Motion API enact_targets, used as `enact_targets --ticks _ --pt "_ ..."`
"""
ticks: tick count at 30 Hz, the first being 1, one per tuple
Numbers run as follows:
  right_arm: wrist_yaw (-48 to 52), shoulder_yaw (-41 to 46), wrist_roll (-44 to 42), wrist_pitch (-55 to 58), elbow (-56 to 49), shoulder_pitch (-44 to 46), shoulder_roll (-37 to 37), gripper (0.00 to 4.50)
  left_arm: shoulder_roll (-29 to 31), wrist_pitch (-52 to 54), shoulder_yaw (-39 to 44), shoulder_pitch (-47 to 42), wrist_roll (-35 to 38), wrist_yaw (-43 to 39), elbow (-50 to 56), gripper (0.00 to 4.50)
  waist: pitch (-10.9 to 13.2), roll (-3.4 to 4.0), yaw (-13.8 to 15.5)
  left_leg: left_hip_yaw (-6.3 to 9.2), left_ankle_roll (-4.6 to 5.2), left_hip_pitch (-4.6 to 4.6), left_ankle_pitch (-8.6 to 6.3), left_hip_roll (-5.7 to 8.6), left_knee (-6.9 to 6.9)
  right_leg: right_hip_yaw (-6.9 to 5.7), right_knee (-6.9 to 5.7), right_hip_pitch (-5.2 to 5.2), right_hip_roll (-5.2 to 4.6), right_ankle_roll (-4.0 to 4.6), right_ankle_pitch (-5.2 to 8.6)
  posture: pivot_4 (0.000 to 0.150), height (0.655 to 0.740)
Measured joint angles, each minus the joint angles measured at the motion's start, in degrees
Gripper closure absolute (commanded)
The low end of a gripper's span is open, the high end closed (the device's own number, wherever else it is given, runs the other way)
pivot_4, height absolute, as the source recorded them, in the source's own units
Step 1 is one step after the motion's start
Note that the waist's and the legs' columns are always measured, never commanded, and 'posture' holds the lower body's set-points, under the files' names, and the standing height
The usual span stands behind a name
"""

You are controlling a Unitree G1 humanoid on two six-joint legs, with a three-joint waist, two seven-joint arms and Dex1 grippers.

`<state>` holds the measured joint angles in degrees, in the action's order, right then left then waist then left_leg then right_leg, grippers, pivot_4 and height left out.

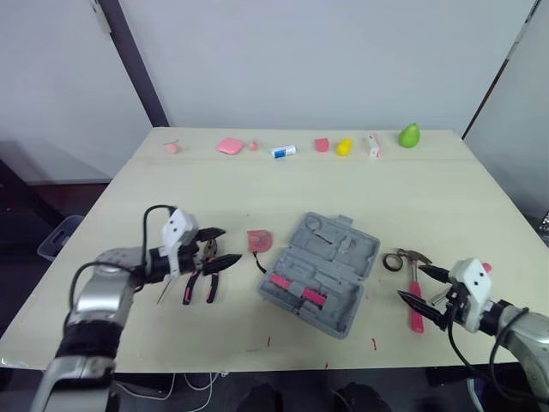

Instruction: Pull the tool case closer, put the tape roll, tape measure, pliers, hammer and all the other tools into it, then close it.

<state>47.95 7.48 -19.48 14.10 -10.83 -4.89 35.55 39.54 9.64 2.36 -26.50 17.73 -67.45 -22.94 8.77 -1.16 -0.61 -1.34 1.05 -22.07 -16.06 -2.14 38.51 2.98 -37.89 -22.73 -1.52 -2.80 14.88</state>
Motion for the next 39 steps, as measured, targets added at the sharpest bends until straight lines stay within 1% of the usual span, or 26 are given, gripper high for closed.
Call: enact_targets --ticks 3,4,5,6,8,9,10,11,12,13,14,15,19,22,28,39 --pt "-0.71 -2.21 1.34 2.16 -0.40 1.73 0.63 0.96 -3.06 -1.38 -3.66 -5.68 -2.57 -2.05 -6.16 0.00 0.00 0.00 -0.08 -0.02 0.00 -0.10 0.00 0.00 0.00 0.00 0.02 -0.09 0.03 0.00 0.00 0.150 0.7400" --pt "-0.75 -2.65 1.59 2.41 -0.38 1.82 0.80 1.18 -3.54 -1.63 -4.30 -6.51 -3.02 -2.42 -7.27 0.42 0.00 0.00 -0.09 -0.02 0.00 -0.17 0.00 0.00 0.00 -0.02 0.02 -0.13 0.04 0.00 0.00 0.150 0.7400" --pt "-0.75 -3.28 2.24 2.86 -0.20 2.03 1.17 1.83 -4.41 -2.49 -5.20 -8.36 -3.75 -2.94 -9.99 0.66 0.00 0.00 -0.10 -0.01 0.00 -0.27 0.00 0.00 0.01 -0.04 0.02 -0.22 0.06 0.00 0.00 0.150 0.7400" --pt "-0.84 -4.16 2.98 3.29 0.31 2.81 1.49 2.15 -5.30 -3.47 -5.70 -10.17 -4.81 -3.18 -12.67 1.08 0.00 -0.01 -0.10 0.01 0.00 -0.50 0.00 0.00 0.10 -0.08 -0.01 -0.41 0.08 0.00 0.00 0.150 0.7400" --pt "-1.58 -5.92 4.33 4.53 0.87 4.93 1.49 3.22 -6.96 -7.56 -7.97 -14.48 -8.27 -3.25 -19.36 2.15 0.00 -0.01 -0.13 0.03 0.00 -0.76 0.00 -0.01 0.21 -0.09 -0.10 -0.62 0.10 0.00 -0.01 0.150 0.7400" --pt "-1.76 -6.25 4.50 4.68 0.85 5.34 1.46 3.66 -7.32 -8.27 -8.27 -15.11 -8.83 -3.26 -20.32 2.57 0.00 -0.01 -0.16 0.03 0.00 -0.80 0.00 -0.01 0.21 -0.09 -0.10 -0.65 0.11 0.00 -0.01 0.150 0.7400" --pt "-1.99 -6.41 4.64 4.89 0.81 5.50 1.45 3.80 -7.64 -9.15 -8.64 -15.76 -9.37 -3.29 -21.49 2.69 0.00 -0.01 -0.12 0.03 0.00 -0.80 0.00 -0.01 0.21 -0.09 -0.10 -0.65 0.11 0.00 -0.01 0.150 0.7400" --pt "-2.59 -7.08 5.33 6.10 0.79 6.22 1.23 4.50 -8.81 -11.80 -9.82 -18.12 -11.44 -3.27 -25.93 3.40 0.00 -0.01 -0.07 0.03 0.00 -0.87 0.00 -0.01 0.22 -0.10 -0.08 -0.68 0.11 -0.01 -0.01 0.150 0.7400" --pt "-3.19 -7.57 6.07 6.84 0.74 6.24 1.27 4.49 -9.55 -13.28 -10.27 -19.78 -12.73 -3.04 -29.09 3.43 0.01 -0.02 -0.04 0.04 0.00 -0.92 0.00 -0.01 0.22 -0.11 -0.07 -0.72 0.11 -0.01 -0.01 0.150 0.7400" --pt "-3.72 -8.39 7.02 7.41 0.72 6.31 1.30 4.50 -10.22 -14.71 -11.00 -21.37 -14.04 -2.59 -31.75 3.87 0.01 -0.02 0.06 0.05 0.00 -0.94 0.00 -0.01 0.23 -0.13 -0.06 -0.72 0.10 -0.01 -0.01 0.150 0.7400" --pt "-4.35 -9.56 8.04 8.24 0.67 6.47 1.24 4.50 -10.96 -16.46 -11.97 -23.21 -15.75 -2.07 -34.86 4.21 0.01 -0.03 0.14 0.05 0.00 -0.95 0.00 0.00 0.25 -0.13 -0.06 -0.72 0.10 -0.01 -0.01 0.150 0.7400" --pt "-4.82 -10.25 8.45 8.78 0.66 6.49 0.99 4.50 -11.62 -17.68 -12.22 -24.31 -16.98 -1.57 -37.00 4.41 0.01 -0.03 0.14 0.04 0.00 -0.95 0.00 0.00 0.25 -0.12 -0.06 -0.72 0.10 -0.01 -0.01 0.150 0.7400" --pt "-6.69 -12.40 10.37 11.79 0.73 7.44 0.09 4.50 -15.30 -19.22 -13.59 -28.88 -21.47 2.87 -46.08 4.41 0.02 -0.04 -0.01 0.06 0.00 -0.97 0.00 0.00 0.33 -0.13 -0.09 -0.72 0.10 -0.02 -0.02 0.150 0.7400" --pt "-7.30 -13.66 11.52 12.53 0.82 8.51 -0.17 4.50 -17.17 -19.25 -14.16 -30.45 -23.54 4.77 -48.56 4.41 0.02 -0.04 -0.12 0.08 0.00 -0.97 0.00 0.00 0.35 -0.14 -0.11 -0.72 0.12 -0.02 -0.02 0.150 0.7400" --pt "-8.03 -16.01 12.45 13.14 1.70 10.79 -2.79 4.50 -19.61 -18.68 -14.25 -32.01 -26.85 7.53 -51.45 4.41 0.02 -0.05 -0.11 0.10 0.00 -0.98 0.00 -0.01 0.38 -0.13 -0.13 -0.73 0.14 -0.02 -0.02 0.150 0.7400" --pt "-8.45 -16.17 12.72 13.14 2.44 11.53 -3.70 4.50 -20.30 -18.21 -14.02 -33.08 -29.65 8.32 -52.06 4.41 0.02 -0.04 -0.04 0.13 0.00 -1.00 0.00 -0.01 0.59 -0.16 -0.28 -0.72 0.14 -0.03 -0.03 0.150 0.7400"
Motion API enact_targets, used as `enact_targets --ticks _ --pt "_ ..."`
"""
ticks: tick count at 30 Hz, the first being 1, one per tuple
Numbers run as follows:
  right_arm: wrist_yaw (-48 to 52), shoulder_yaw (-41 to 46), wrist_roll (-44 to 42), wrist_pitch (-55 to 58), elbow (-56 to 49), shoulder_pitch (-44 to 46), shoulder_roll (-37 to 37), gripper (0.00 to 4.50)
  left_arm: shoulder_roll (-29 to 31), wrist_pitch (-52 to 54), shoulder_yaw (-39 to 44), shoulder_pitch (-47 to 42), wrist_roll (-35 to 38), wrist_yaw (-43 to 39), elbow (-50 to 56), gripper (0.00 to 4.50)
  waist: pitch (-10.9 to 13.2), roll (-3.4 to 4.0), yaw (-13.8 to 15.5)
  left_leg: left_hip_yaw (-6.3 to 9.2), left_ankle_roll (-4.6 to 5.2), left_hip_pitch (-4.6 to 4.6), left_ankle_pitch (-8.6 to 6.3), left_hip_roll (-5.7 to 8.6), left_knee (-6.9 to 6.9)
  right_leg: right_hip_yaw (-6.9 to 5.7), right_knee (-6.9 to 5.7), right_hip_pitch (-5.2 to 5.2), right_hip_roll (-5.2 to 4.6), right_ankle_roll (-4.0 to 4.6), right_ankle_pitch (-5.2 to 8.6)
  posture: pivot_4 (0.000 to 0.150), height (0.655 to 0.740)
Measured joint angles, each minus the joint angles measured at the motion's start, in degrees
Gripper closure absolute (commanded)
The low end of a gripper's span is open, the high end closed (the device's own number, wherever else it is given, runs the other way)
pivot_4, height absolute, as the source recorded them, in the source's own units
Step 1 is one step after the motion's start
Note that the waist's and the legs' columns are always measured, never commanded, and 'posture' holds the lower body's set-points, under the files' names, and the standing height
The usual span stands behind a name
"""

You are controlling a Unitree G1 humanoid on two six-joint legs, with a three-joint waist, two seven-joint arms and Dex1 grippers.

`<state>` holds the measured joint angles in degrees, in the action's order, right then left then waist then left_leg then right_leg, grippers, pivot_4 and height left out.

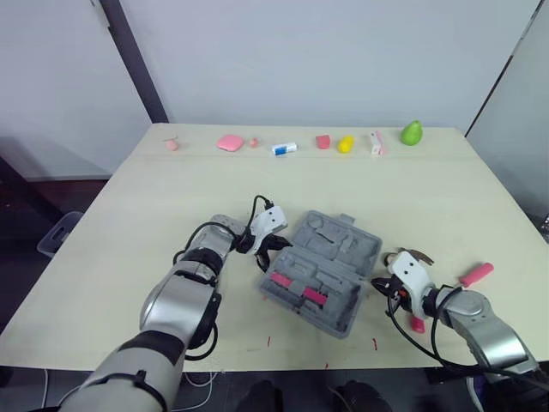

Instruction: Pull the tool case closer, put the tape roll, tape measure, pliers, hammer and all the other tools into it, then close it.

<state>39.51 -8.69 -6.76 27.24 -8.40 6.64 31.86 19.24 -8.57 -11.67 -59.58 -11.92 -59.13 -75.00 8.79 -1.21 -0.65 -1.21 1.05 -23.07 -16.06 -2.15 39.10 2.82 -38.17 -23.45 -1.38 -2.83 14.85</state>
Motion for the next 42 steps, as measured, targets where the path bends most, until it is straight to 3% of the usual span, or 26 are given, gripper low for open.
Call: enact_targets --ticks 42 --pt "2.28 -0.65 1.08 -2.45 2.22 0.55 -1.16 4.50 0.02 6.92 3.93 1.19 1.46 -9.97 0.32 4.41 0.00 0.01 -0.12 -0.02 0.00 0.06 0.00 0.00 0.13 0.03 -0.23 0.00 0.00 0.00 0.00 0.150 0.7400"
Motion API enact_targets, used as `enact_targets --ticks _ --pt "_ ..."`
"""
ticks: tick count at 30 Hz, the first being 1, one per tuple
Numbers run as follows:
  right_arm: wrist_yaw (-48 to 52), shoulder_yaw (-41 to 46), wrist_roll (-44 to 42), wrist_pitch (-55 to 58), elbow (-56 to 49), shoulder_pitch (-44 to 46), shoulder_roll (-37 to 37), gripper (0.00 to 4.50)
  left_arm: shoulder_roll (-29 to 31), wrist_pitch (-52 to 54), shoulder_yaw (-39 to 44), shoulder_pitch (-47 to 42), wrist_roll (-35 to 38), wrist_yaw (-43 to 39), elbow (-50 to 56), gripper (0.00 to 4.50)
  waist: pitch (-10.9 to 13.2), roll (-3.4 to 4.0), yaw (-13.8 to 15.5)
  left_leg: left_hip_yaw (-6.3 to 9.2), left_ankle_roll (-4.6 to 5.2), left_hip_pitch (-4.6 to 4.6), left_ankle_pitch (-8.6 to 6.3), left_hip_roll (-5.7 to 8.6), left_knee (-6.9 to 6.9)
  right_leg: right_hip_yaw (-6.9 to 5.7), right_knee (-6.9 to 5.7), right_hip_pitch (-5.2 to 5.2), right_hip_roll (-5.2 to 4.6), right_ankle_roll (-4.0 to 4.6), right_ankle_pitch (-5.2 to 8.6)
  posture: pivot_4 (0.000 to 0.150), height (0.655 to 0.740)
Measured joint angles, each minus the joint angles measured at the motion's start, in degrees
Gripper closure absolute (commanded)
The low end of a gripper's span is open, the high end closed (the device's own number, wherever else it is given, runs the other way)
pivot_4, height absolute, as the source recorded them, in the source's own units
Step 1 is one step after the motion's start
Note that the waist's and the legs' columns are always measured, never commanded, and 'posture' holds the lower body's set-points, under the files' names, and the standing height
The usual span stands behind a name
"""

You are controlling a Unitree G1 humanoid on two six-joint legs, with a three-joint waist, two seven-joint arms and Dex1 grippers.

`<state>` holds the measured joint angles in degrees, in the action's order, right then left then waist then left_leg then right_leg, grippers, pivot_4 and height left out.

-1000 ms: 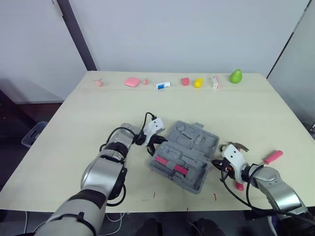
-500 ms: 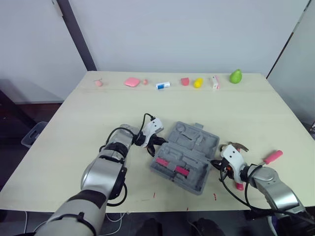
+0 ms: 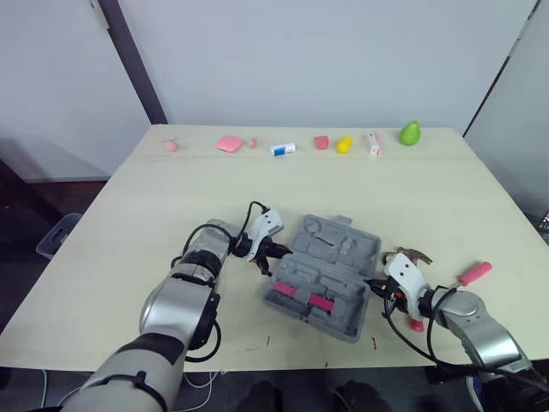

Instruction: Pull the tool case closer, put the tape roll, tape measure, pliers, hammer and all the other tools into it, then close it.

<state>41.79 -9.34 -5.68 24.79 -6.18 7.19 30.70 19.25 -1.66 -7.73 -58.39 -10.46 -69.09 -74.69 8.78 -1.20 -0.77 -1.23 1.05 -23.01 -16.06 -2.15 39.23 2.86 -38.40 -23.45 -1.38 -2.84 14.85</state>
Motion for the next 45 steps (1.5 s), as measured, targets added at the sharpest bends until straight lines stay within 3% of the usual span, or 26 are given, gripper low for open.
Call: enact_targets --ticks 22,34,45 --pt "6.30 0.13 -0.90 -5.17 0.68 -1.93 2.61 4.50 2.44 2.46 0.49 7.06 3.70 -10.95 7.39 4.41 0.00 0.00 -0.10 -0.02 0.00 0.09 0.00 -0.01 0.07 0.07 -0.20 0.00 0.01 0.01 0.00 0.150 0.7400" --pt "9.16 0.27 -1.38 -7.41 2.18 -1.88 3.71 4.50 4.96 12.01 -0.10 20.08 8.13 -13.79 29.30 4.41 0.00 0.00 -0.08 0.05 0.00 0.15 0.00 -0.02 0.10 0.16 -0.33 -0.01 0.00 0.01 0.01 0.150 0.7400" --pt "10.78 0.35 -2.17 -8.86 1.50 -3.49 4.39 4.50 8.92 24.46 -0.76 34.49 12.90 -9.43 54.11 4.41 -0.01 0.02 -0.04 0.12 0.00 0.23 0.00 -0.06 0.12 0.22 -0.42 -0.01 -0.01 0.02 0.01 0.150 0.7400"
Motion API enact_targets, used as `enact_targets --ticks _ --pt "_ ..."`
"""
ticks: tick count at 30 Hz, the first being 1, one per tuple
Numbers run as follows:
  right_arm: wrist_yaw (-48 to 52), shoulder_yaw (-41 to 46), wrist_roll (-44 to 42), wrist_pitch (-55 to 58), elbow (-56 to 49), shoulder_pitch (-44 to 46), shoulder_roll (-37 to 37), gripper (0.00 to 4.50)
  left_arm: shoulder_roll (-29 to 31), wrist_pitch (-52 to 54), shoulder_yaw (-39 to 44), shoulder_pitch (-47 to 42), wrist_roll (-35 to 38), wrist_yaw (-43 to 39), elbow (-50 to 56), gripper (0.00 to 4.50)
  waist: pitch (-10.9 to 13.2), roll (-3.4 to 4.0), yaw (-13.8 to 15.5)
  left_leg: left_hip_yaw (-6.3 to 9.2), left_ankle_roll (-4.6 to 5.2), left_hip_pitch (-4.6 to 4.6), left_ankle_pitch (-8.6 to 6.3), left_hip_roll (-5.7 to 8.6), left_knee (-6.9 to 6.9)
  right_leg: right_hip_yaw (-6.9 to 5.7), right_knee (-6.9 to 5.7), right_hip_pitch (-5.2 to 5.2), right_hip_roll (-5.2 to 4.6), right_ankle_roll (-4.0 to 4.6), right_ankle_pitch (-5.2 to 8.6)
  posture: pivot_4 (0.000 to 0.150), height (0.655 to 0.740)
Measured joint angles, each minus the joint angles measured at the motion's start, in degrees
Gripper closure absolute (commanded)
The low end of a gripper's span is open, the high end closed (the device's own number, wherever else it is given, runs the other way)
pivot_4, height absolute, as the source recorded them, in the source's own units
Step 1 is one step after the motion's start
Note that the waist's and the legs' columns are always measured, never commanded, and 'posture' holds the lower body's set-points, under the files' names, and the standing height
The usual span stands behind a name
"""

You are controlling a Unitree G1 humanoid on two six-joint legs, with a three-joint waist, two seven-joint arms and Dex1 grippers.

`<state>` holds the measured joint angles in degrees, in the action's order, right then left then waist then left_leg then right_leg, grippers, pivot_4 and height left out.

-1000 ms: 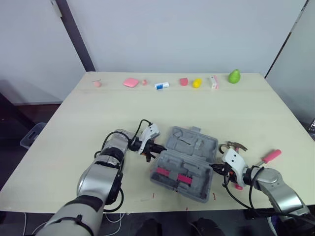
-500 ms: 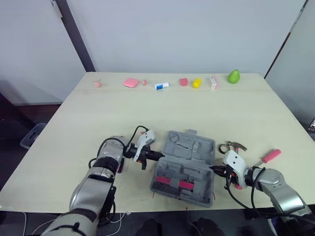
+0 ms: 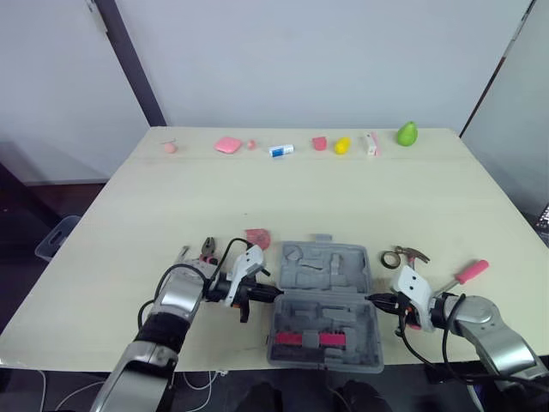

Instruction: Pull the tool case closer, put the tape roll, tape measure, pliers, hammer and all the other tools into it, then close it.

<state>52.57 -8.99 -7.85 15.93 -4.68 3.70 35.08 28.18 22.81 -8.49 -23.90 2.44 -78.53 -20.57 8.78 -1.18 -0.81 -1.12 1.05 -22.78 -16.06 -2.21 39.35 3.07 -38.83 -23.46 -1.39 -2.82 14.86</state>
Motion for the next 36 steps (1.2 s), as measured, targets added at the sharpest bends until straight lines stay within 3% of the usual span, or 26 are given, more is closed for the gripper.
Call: enact_targets --ticks 9,36 --pt "0.91 -0.07 -0.74 0.00 -1.72 -1.79 0.02 4.50 3.40 5.48 -1.35 5.08 2.87 1.69 8.71 4.41 0.00 -0.01 0.04 -0.02 0.00 0.02 0.00 0.00 0.02 -0.01 -0.02 0.00 0.00 0.00 0.00 0.150 0.7400" --pt "1.89 -0.28 -1.68 1.62 -4.47 -4.03 1.11 4.50 5.73 4.47 -4.80 4.23 4.99 2.79 8.57 4.41 0.00 0.00 0.16 -0.08 0.00 0.02 0.00 0.01 0.01 0.00 0.01 0.00 0.00 0.00 0.01 0.150 0.7400"
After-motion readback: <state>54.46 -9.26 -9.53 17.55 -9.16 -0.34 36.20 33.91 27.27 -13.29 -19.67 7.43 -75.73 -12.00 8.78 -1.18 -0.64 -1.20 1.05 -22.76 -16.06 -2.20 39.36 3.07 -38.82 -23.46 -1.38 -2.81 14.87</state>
